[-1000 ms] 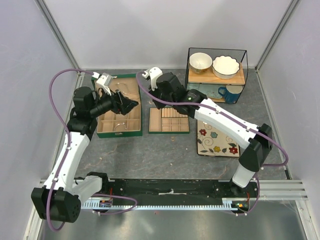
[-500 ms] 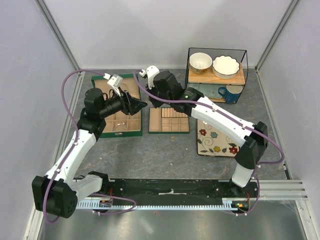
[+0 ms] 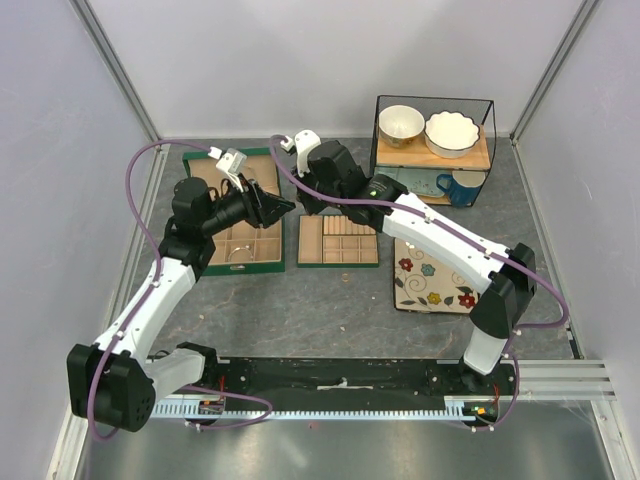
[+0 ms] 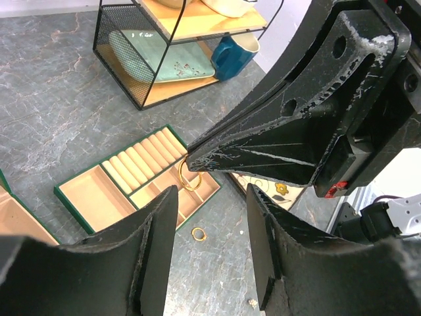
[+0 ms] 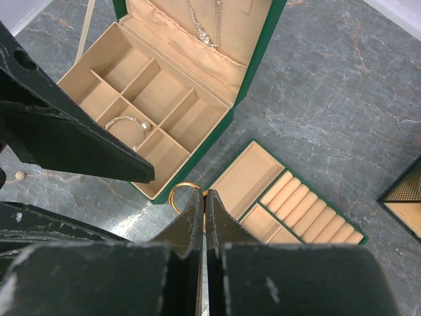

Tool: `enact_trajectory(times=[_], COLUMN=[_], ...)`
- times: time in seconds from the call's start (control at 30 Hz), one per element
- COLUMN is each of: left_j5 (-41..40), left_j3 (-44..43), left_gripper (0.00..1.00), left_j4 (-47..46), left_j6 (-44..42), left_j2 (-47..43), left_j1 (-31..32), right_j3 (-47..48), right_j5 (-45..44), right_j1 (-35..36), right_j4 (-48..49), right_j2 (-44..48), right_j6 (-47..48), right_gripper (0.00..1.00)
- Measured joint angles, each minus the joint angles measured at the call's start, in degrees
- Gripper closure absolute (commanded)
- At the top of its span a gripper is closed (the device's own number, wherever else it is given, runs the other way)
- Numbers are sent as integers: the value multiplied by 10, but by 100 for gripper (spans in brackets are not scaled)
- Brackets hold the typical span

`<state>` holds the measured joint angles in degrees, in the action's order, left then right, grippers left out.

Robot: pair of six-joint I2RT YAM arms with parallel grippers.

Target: Organize the mixed jewelry

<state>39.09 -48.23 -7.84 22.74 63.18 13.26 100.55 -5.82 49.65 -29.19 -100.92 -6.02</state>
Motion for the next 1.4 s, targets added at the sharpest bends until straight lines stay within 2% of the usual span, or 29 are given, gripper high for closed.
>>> enact_trajectory(times=[0.6,1.4], left_j5=[-10,-9], left_j3=[1,3], left_gripper=[50,67], left_j4=[0,-14], left_j6=[0,24], left_j2=[13,14], left_j1=[0,0], right_j3=[0,-7], right_j5=[12,15], right_j1=[0,8], right_j4=[7,19], right_j2=[13,15], right_j6=[-13,-19], right_gripper=[100,100])
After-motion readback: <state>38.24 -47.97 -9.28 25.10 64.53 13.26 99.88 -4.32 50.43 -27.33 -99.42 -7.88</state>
